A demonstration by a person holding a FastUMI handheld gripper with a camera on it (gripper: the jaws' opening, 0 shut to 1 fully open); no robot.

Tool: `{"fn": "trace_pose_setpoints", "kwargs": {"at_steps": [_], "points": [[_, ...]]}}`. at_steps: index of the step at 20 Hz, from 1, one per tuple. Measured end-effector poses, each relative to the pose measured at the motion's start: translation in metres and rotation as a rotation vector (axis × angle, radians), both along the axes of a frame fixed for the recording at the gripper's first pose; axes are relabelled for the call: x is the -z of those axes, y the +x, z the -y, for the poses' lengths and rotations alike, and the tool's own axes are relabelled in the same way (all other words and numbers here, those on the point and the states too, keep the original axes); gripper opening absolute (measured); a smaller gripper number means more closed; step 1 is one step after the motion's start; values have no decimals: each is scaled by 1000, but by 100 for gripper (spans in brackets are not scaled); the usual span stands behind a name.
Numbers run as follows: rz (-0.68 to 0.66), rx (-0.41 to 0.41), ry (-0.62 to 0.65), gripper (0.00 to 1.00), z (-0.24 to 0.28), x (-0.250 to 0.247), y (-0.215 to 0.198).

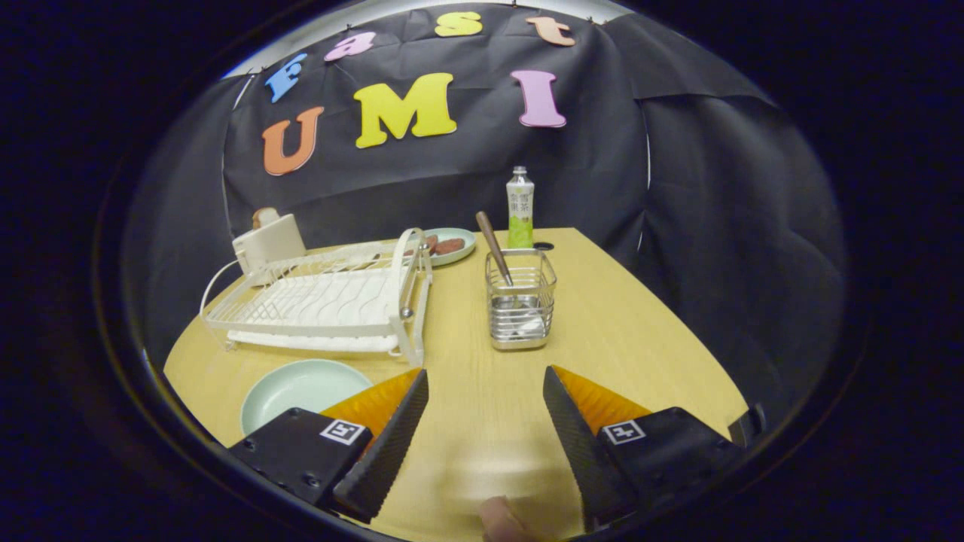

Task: Take the plate from the dish rack, then take the spoon from the basket and place it into the plate.

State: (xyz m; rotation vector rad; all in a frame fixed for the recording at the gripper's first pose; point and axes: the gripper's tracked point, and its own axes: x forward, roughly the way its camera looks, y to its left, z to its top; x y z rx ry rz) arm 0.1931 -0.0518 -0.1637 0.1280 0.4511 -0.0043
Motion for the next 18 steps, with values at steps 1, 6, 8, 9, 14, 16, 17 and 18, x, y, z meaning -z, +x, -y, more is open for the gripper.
{"fn": "trace_pose_setpoints", "kwargs": {"at_steps": [1,6,8,9,14,16,17,18], "points": [[8,3,-12,99,5,-6,6],[18,-2,-71,99,12,-37,51],[35,-7,-88,99,11,-53,77],[43,-8,-94,99,9,-59,91],[-17,27,-95,99,17,-71,151],[-17,36,-97,99,20,-73,171],[-18,42,-115,98,22,-71,179],[-25,36,-128,97,21,-68,186]]}}
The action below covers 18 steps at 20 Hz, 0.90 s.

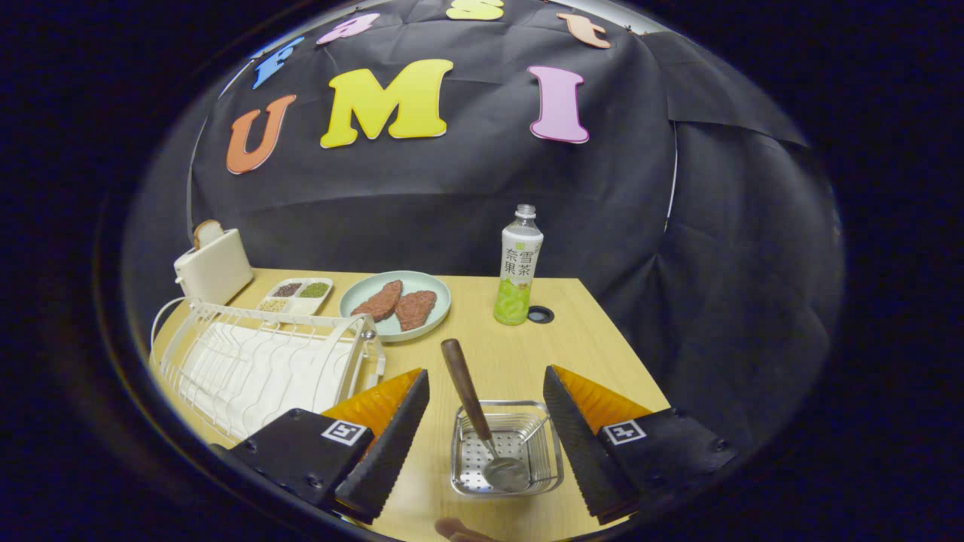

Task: Take the plate from the dish rack, then take the spoon from the basket and place it into the plate.

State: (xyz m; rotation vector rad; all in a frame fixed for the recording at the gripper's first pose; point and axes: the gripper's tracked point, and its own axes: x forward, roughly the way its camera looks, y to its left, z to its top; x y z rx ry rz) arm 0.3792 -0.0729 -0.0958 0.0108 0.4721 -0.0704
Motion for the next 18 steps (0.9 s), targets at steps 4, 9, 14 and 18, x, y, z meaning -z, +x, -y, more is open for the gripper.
{"fn": "trace_pose_setpoints", "kwargs": {"at_steps": [4,9,14,18], "points": [[-70,8,-35,86,0,19,18],[-56,19,69,42,-3,25,24],[-2,69,132,13,7,10,19],[76,105,110,11,19,-21,6]]}}
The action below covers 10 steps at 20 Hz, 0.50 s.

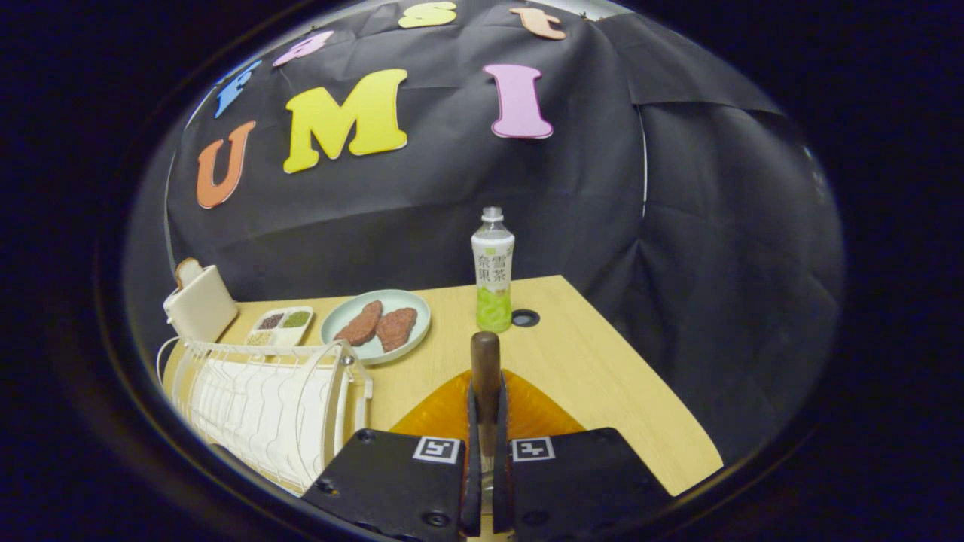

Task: Take the plate from the dish rack, then take the spoon from the basket and place it into the plate.

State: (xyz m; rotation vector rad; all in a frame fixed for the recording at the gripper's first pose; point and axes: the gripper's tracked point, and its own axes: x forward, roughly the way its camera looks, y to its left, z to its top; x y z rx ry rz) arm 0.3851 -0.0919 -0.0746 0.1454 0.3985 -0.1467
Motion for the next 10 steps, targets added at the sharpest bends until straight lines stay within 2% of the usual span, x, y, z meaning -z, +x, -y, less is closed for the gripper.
{"fn": "trace_pose_setpoints", "kwargs": {"at_steps": [3,7,10], "points": [[81,29,-54,11,4,-36,-16],[174,22,-117,11,-9,-84,-53],[215,13,-106,11,-29,-106,-91]]}}
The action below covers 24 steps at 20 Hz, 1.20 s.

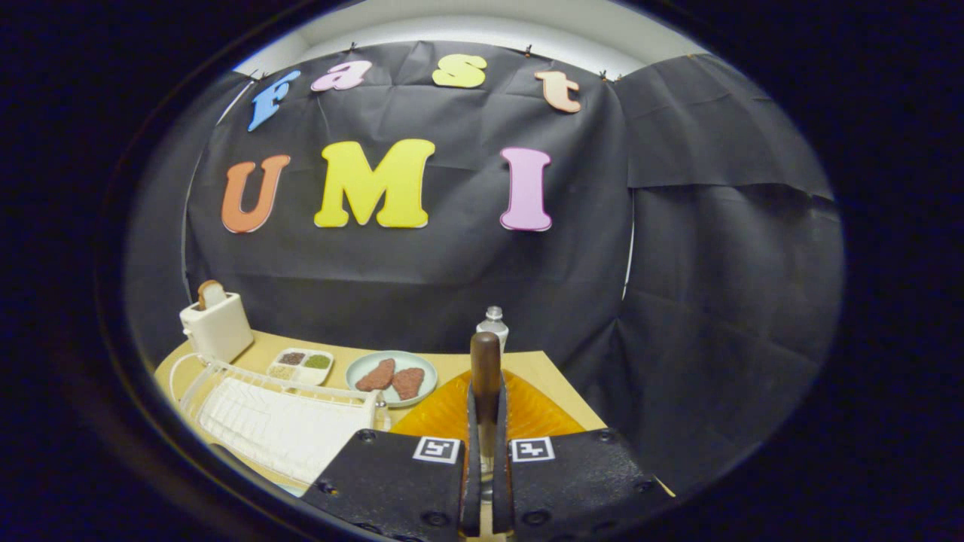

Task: Take the plate from the dish rack, then take the spoon from the basket and place it into the plate.

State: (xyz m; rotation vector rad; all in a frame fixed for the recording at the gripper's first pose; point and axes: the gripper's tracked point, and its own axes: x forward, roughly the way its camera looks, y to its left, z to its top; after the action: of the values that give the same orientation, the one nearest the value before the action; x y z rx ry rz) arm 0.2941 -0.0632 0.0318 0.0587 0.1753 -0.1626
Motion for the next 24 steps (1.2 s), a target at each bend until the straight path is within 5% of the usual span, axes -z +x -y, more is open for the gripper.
{"fn": "trace_pose_setpoints", "kwargs": {"at_steps": [8,14,24], "points": [[-31,-108,194,11,-87,44,-100],[-88,-77,322,11,-130,105,-133],[-4,-42,107,14,-167,142,-145]]}}
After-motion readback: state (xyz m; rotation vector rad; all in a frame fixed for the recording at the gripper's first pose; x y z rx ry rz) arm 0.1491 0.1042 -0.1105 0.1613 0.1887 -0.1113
